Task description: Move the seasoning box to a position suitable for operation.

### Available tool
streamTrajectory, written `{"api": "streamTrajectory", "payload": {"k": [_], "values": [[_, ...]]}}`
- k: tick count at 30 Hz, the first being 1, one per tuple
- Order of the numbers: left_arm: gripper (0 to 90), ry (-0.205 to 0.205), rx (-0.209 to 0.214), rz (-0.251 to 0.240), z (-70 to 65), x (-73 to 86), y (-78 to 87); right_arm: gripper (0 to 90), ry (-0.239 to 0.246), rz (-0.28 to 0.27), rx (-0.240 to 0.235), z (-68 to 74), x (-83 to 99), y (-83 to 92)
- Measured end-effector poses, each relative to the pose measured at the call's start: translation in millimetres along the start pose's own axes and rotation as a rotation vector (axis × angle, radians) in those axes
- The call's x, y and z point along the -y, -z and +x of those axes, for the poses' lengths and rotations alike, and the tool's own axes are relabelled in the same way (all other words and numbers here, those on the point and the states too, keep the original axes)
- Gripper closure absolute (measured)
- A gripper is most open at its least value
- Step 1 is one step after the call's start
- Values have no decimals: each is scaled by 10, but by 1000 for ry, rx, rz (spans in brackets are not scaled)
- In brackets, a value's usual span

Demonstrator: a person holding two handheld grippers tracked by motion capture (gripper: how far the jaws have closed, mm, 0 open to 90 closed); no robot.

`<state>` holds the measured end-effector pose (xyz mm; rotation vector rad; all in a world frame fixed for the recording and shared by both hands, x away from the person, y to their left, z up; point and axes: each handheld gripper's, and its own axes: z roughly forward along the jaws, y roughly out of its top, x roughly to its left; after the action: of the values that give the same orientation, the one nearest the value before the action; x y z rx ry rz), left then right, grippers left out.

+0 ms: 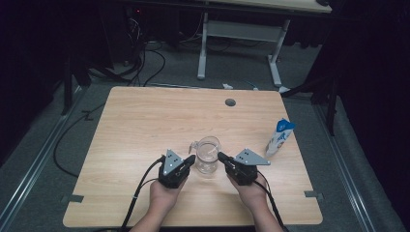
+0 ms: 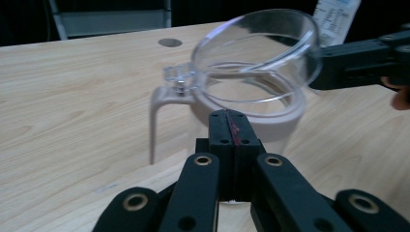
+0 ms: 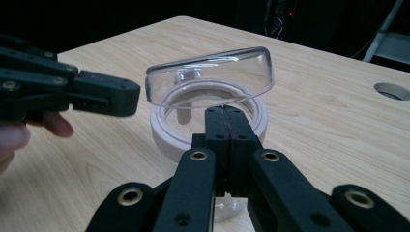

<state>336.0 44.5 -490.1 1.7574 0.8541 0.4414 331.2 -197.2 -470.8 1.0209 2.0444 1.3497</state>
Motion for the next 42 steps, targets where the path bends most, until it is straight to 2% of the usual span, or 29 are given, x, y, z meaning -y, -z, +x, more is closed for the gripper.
{"api": "streamTrajectory", "payload": {"k": [4,14,25,36,42], "values": [[900,2,21,-9,-57,-15,0,900,9,6,8,16,-7,-6],[900,7,41,-9,-132,-20,-38,900,6,-2,-1,25,-17,-3],[900,13,41,-12,-167,-48,-92,899,16,-4,1,42,-30,10],[900,21,34,-31,-163,-63,-77,897,9,4,10,16,-1,-64],[900,44,35,-49,-144,-81,-71,899,20,-4,7,17,20,-75]]}}
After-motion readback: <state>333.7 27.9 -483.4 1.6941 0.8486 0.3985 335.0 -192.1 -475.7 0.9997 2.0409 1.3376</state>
